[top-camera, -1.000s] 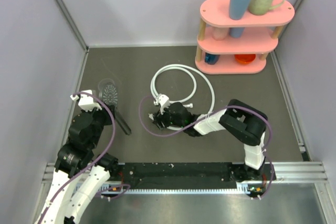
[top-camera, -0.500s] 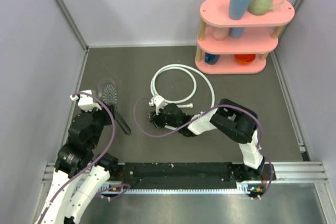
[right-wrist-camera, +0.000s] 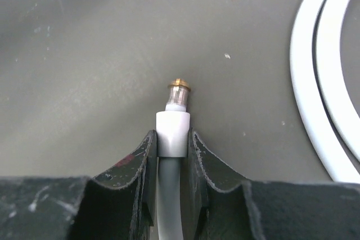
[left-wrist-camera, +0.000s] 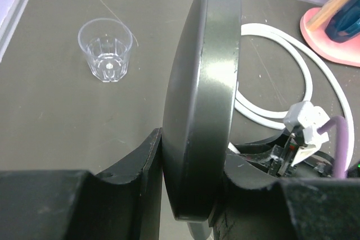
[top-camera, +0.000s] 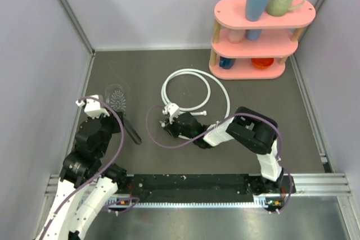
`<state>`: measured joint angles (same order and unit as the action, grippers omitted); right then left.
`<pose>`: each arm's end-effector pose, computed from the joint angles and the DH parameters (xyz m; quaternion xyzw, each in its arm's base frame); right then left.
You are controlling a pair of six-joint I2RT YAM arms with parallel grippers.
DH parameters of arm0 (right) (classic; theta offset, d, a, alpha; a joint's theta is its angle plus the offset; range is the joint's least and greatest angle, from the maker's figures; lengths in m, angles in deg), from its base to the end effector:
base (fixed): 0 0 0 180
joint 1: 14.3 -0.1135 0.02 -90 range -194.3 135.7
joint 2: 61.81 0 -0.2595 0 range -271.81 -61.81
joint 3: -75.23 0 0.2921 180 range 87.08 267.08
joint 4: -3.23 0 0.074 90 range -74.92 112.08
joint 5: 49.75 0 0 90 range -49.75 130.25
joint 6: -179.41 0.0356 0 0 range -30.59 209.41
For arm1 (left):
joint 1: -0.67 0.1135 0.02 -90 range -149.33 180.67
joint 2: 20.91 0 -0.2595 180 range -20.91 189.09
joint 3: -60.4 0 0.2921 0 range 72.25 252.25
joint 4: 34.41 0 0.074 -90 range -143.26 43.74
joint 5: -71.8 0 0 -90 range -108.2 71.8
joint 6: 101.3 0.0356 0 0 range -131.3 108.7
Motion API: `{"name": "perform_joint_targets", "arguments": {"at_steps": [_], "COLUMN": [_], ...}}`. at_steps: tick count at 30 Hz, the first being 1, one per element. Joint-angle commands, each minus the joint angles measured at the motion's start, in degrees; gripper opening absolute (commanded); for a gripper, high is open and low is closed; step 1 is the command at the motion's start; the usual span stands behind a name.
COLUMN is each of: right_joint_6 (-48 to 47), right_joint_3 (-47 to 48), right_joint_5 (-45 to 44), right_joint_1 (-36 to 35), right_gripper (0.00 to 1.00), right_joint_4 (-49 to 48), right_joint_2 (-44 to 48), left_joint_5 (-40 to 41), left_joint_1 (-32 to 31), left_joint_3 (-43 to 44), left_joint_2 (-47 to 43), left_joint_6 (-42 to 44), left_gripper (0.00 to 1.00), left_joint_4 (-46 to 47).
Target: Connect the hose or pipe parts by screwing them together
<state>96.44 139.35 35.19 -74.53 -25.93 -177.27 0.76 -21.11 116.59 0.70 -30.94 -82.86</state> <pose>0.2090 0.3590 0.0784 -0.3492 0.7524 0.2782 0.4844 0.1192 -0.0352 0.3490 -0.0870 0.7783 -0.0938 0.6147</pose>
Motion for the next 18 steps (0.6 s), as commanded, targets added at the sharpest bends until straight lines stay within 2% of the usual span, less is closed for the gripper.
{"name": "perform_joint_targets", "arguments": {"at_steps": [1, 6, 8, 15, 18], "right_joint_6": [-0.61, -2.54, -3.42, -6.50, -6.68], "right_joint_3": [-4.27, -12.52, -14.64, -26.06, -29.66], "right_joint_5": [-0.74, 1.02, 1.63, 7.25, 11.20], "right_joint_1": [-0.77, -0.94, -0.86, -1.12, -1.21], "right_gripper": [0.00, 0.00, 0.00, 0.00, 0.00], "right_joint_4": [-6.09, -8.82, -8.99, -13.30, -14.61], "right_joint_2": [9.87, 20.61, 26.04, 41.60, 46.01], "left_joint_5": [-1.12, -5.85, -10.95, -11.05, -15.42], "left_joint_1": [0.16, 0.16, 0.16, 0.25, 0.25], "left_joint_3": [1.10, 3.47, 3.74, 9.45, 9.81], "left_joint_2": [2.38, 5.20, 5.11, 8.63, 8.63], "left_joint_6": [-2.94, -8.57, -10.93, -16.56, -21.83], "left_gripper": [0.00, 0.00, 0.00, 0.00, 0.00], "left_joint_4": [3.64, 4.25, 6.27, 7.07, 9.87]}}
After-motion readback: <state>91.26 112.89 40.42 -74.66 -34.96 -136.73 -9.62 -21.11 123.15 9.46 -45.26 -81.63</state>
